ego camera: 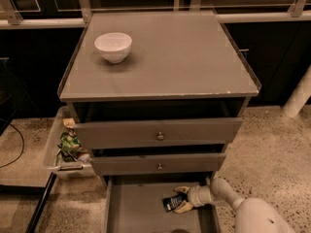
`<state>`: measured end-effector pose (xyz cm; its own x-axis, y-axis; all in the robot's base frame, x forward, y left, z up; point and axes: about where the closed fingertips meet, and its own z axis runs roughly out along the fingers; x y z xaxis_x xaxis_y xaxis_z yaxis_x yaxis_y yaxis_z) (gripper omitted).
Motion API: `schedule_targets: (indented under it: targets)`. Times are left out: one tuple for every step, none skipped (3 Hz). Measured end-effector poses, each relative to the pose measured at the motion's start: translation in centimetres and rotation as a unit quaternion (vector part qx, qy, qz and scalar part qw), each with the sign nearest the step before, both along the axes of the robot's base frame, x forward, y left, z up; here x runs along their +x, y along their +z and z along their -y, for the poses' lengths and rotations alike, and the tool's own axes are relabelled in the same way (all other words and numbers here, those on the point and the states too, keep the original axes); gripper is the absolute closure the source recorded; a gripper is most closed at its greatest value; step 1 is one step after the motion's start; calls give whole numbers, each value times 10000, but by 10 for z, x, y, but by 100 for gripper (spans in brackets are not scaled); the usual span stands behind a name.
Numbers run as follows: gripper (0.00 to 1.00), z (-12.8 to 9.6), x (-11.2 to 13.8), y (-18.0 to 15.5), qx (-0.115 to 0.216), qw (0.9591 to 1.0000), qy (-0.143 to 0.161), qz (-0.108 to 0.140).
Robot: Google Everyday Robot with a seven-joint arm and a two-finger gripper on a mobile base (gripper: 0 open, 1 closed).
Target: Pick rxbar blueberry from bottom drawer and place on counter
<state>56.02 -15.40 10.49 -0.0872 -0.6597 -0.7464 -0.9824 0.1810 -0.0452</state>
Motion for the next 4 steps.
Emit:
schedule_targets:
  targets:
    - [100,0,0,0,0,10000,0,0]
    - [100,0,0,7,1,10000,1,-1]
    - [100,0,0,7,2,10000,2,-4]
    - [100,5,-10,28,124,9998,36,148]
